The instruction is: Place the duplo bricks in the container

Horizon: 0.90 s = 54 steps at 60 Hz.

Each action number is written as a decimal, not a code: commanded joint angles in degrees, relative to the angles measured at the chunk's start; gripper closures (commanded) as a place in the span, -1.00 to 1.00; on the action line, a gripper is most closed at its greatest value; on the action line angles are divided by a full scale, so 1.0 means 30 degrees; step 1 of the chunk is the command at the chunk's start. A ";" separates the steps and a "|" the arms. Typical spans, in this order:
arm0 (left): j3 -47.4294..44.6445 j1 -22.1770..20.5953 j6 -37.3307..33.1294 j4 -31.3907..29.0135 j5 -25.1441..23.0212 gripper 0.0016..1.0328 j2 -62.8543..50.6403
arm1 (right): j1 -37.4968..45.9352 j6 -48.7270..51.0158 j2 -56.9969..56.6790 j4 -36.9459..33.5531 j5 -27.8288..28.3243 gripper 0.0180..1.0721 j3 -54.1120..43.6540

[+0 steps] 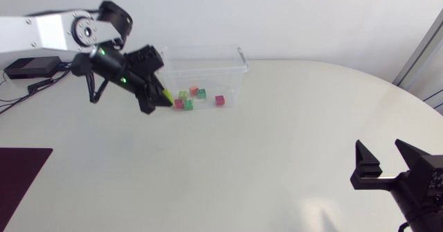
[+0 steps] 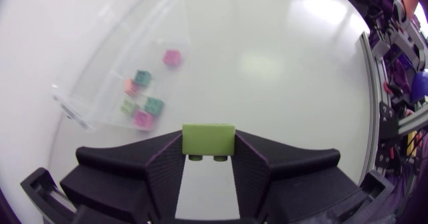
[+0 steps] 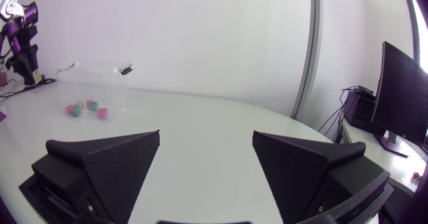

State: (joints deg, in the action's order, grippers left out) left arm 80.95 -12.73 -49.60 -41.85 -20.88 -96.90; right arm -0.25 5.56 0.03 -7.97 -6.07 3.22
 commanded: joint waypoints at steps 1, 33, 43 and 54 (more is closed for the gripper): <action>0.1523 0.0406 0.1330 -0.0407 -0.0480 0.63 0.0104 | 0.0113 -0.0360 -0.0099 -0.0508 -0.0146 -0.91 -0.0108; 0.4541 0.0904 1.0148 0.8323 0.1102 0.62 -0.2914 | 0.0113 -0.0360 -0.0099 -0.0508 -0.0146 -0.91 -0.0108; 0.5889 0.0699 1.0968 0.8997 0.2010 0.61 -0.4437 | 0.0113 -0.0360 -0.0099 -0.0508 -0.0146 -0.91 -0.0108; 0.7588 0.0113 1.1349 0.9114 0.2889 0.59 -0.6342 | 0.0113 -0.0360 -0.0099 -0.0508 -0.0146 -0.91 -0.0108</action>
State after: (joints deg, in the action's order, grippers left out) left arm 100.73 -11.29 -17.50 -15.00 -12.93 -112.62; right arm -0.25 5.56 0.03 -7.97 -6.07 3.22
